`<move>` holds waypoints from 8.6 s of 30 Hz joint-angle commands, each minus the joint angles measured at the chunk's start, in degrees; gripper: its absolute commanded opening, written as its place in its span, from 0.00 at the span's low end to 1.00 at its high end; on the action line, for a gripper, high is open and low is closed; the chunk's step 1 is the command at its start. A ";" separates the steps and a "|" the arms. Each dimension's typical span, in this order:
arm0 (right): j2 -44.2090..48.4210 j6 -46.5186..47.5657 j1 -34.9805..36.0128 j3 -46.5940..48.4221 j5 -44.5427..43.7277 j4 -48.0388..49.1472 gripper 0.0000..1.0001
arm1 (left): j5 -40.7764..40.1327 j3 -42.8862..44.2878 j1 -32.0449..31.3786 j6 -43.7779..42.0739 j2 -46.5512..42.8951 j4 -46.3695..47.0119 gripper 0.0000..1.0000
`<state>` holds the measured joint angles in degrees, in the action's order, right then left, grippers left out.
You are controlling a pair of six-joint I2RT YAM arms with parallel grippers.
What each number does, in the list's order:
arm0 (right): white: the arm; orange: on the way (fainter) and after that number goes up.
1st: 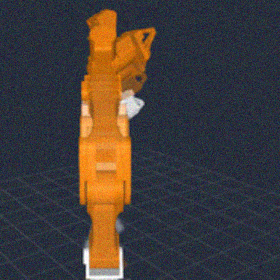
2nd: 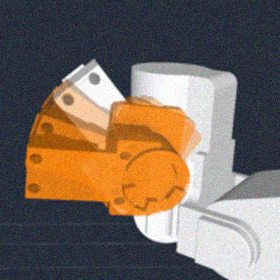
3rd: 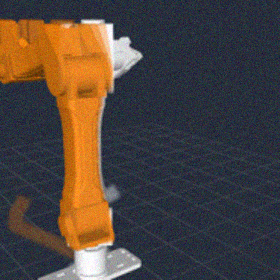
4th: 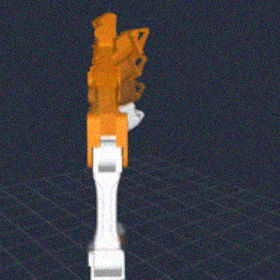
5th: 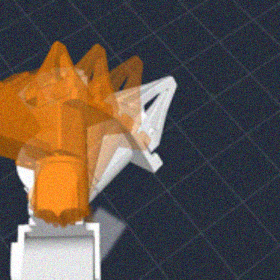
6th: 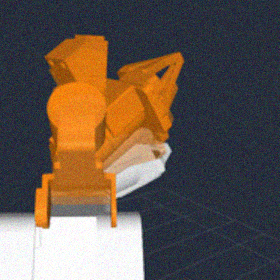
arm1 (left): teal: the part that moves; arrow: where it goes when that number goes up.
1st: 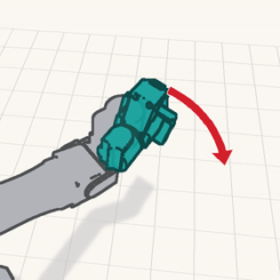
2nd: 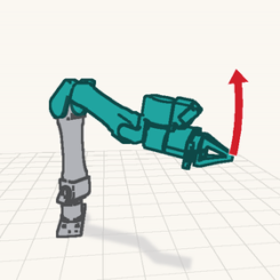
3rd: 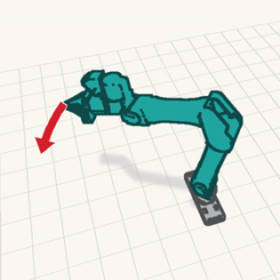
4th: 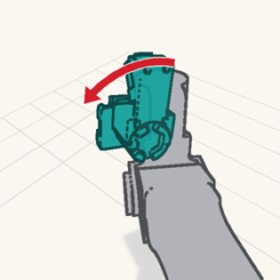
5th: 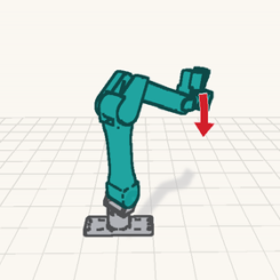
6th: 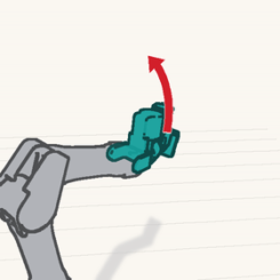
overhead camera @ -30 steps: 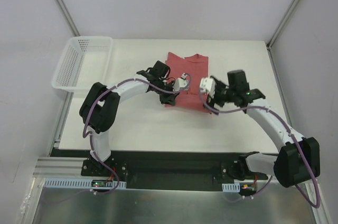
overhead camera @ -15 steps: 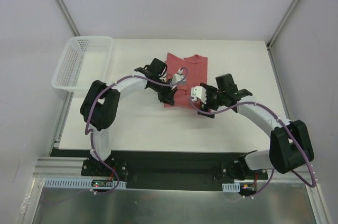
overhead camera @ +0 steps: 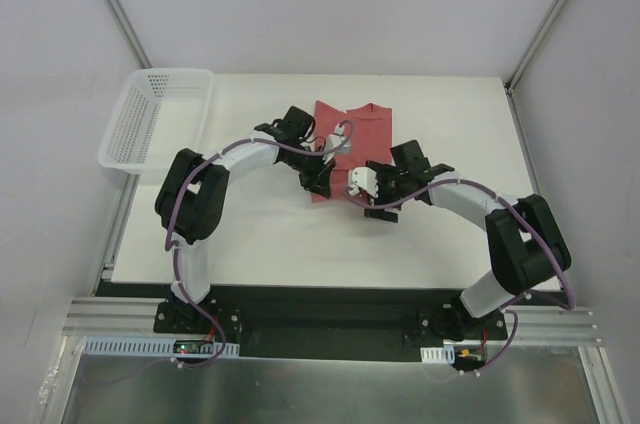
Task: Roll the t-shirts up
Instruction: Roll the T-shirt to the center of the board.
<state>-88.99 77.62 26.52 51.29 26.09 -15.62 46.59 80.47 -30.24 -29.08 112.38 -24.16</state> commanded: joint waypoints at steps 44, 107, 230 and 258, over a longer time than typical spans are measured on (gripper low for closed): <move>-36.76 1.39 -12.64 38.43 20.40 -61.00 0.11 | 5.11 37.40 7.74 -1.79 26.49 -39.75 0.14; -25.58 -17.48 -26.33 50.43 23.06 -46.47 0.96 | -14.61 -1.92 -9.40 -28.24 -3.84 -6.49 0.00; -54.71 -7.49 -7.45 65.17 19.79 -76.05 0.20 | -28.75 -38.10 -10.80 -37.09 -20.27 31.63 0.56; 17.90 -3.83 -7.65 3.63 7.63 -8.46 0.96 | 3.06 10.13 -0.01 -22.08 3.28 -26.81 0.00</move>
<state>-71.77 65.21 9.63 57.17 34.57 -29.12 37.01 84.25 -33.36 -56.82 112.62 -37.60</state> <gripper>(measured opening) 0.961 0.113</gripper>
